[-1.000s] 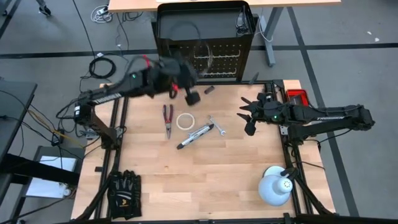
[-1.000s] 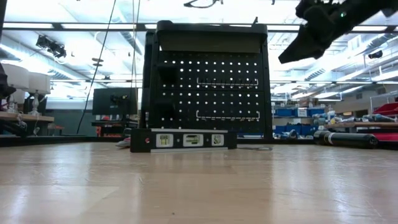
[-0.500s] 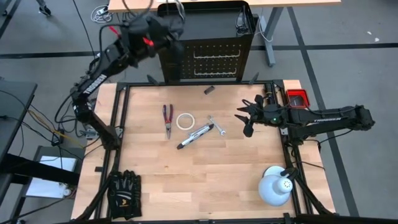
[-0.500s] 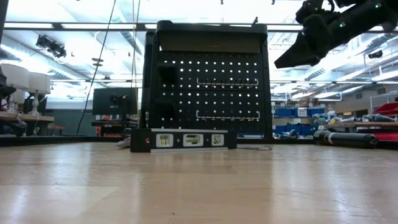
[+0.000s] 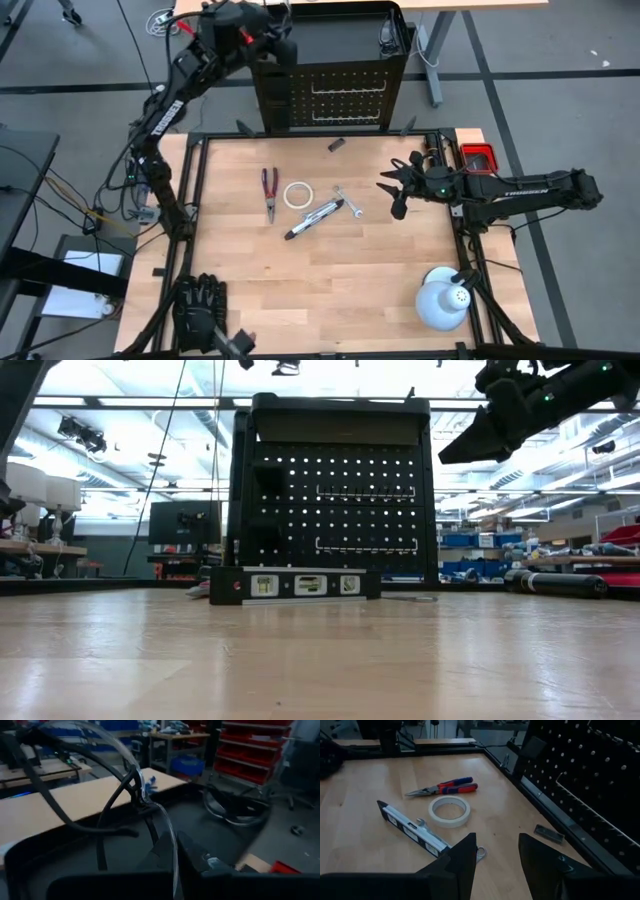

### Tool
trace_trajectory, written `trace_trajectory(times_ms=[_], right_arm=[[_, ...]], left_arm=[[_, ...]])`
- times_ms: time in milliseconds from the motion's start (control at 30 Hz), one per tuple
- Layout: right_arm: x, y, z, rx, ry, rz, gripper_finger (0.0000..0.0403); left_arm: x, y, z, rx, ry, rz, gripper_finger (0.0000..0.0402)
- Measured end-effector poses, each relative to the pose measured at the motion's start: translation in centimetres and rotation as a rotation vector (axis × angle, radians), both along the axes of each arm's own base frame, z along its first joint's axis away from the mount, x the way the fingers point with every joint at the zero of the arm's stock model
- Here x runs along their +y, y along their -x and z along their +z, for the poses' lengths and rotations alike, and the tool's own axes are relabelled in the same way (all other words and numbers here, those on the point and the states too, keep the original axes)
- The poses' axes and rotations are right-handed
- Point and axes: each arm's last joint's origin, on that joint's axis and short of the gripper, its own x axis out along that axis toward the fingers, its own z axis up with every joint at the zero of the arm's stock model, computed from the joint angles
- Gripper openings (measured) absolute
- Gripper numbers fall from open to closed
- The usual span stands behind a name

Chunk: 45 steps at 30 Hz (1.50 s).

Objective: Hang tools onto peg board
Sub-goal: Put the black safety glass on top of the peg board

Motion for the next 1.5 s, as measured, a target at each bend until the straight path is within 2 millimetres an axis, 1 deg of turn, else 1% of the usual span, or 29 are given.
trace_trajectory(times_ms=[100,233,500,633,733,833,933,1133,1233,1333,1500], right_arm=[[0.0,0.0,-0.1,0.007,-0.002,0.008,0.0156],[0.0,0.0,-0.1,0.019,0.013,0.014,0.0156],[0.0,0.0,-0.1,0.016,0.013,0.012,0.0156],[0.0,0.0,-0.1,0.015,0.011,0.011,0.0156],[0.0,0.0,-0.1,0.016,0.01,0.011,0.0156],[0.0,0.0,-0.1,0.016,0.01,0.011,0.0156],[0.0,0.0,-0.1,0.016,0.01,0.011,0.0156],[0.0,0.0,-0.1,0.016,0.01,0.011,0.0156],[0.0,0.0,-0.1,0.015,0.01,0.011,0.0156],[0.0,0.0,-0.1,0.016,0.01,0.011,0.0156],[0.0,0.0,-0.1,0.016,0.01,0.01,0.0156]], left_arm=[[0.9,0.7,-0.3,0.013,0.016,0.038,0.0006],[1.5,1.2,-0.9,0.085,0.031,0.069,0.0006],[1.5,1.3,-1.6,0.143,0.072,0.069,0.0009],[1.3,1.4,-2.2,0.203,0.107,0.067,0.0009],[1.3,1.6,-2.4,0.253,0.097,0.081,0.001],[1.3,1.6,-2.4,0.26,0.096,0.084,0.0014],[1.3,1.6,-2.5,0.268,0.098,0.082,0.0032],[1.3,1.6,-2.6,0.28,0.1,0.087,0.0102],[1.3,1.6,-2.6,0.278,0.105,0.09,0.0129],[1.3,1.6,-2.6,0.277,0.102,0.091,0.0142],[1.3,1.6,-2.2,0.29,0.055,0.08,0.0145]])
